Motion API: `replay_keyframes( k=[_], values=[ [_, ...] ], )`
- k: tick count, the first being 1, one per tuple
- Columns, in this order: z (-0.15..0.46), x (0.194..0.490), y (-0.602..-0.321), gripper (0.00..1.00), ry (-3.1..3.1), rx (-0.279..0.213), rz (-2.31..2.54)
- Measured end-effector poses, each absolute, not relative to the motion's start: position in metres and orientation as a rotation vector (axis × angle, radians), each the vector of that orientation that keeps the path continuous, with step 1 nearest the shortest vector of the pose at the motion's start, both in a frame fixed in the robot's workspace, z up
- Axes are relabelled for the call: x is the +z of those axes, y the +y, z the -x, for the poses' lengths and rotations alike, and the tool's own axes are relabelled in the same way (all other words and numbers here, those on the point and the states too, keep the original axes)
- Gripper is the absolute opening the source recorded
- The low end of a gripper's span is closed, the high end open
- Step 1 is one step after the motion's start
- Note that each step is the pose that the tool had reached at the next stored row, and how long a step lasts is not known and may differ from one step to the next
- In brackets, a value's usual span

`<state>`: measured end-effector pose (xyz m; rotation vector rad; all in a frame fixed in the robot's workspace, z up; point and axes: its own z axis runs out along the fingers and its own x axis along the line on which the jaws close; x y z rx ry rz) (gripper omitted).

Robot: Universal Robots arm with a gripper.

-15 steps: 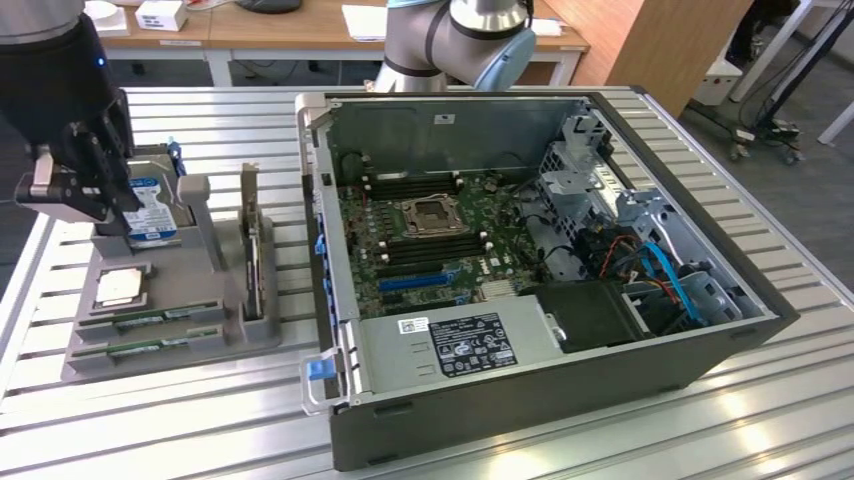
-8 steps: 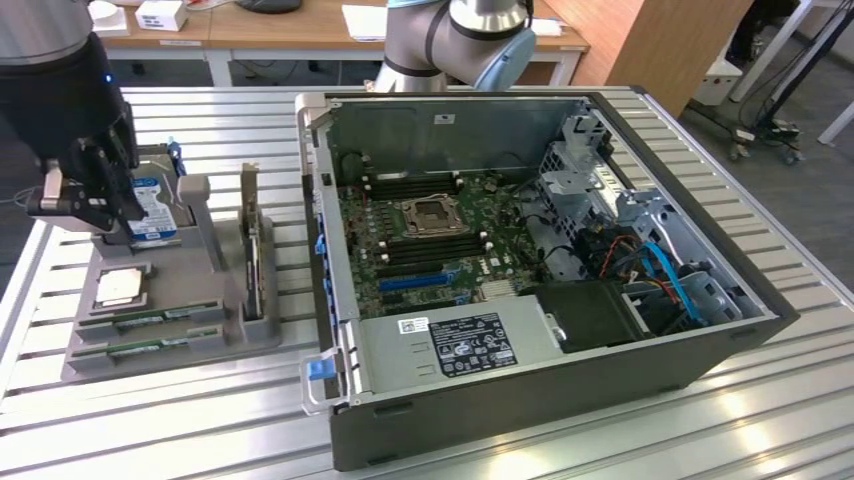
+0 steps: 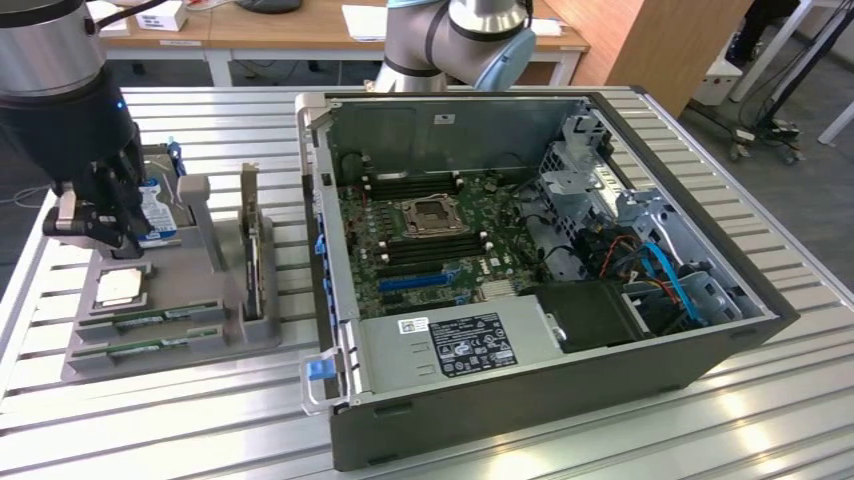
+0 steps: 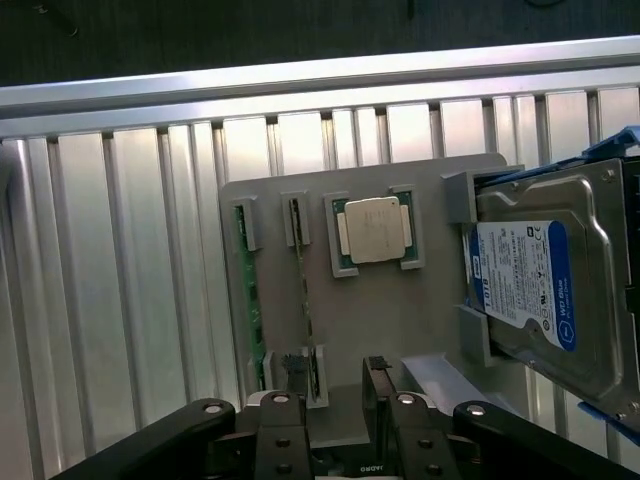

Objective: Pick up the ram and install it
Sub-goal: 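Pick up the ram and move it above insertion slot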

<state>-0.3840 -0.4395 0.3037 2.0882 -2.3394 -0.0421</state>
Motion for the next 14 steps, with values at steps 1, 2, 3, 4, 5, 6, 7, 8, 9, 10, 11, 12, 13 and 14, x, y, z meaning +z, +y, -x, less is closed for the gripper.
replay_keyframes(
  k=[1, 2, 3, 4, 5, 6, 7, 8, 9, 10, 11, 12, 13, 14],
  values=[
    [0.384, 0.304, -0.440, 0.36, -2.340, -0.042, -2.088],
    [0.384, 0.304, -0.441, 0.36, -2.339, -0.042, -2.088],
    [0.384, 0.304, -0.442, 0.36, -2.339, -0.042, -2.089],
    [0.384, 0.304, -0.443, 0.36, -2.339, -0.042, -2.089],
    [0.384, 0.304, -0.445, 0.36, -2.339, -0.042, -2.089],
    [0.384, 0.304, -0.446, 0.36, -2.338, -0.042, -2.089],
    [0.384, 0.304, -0.448, 0.36, -2.338, -0.042, -2.090],
    [0.384, 0.304, -0.450, 0.36, -2.338, -0.042, -2.090],
    [0.384, 0.304, -0.452, 0.36, -2.337, -0.042, -2.091],
    [0.384, 0.304, -0.454, 0.36, -2.337, -0.042, -2.091],
    [0.384, 0.304, -0.456, 0.36, -2.336, -0.042, -2.092],
    [0.384, 0.304, -0.457, 0.36, -2.336, -0.042, -2.092],
    [0.385, 0.304, -0.459, 0.36, -2.335, -0.042, -2.093],
    [0.385, 0.304, -0.461, 0.36, -2.335, -0.042, -2.093]
  ],
)
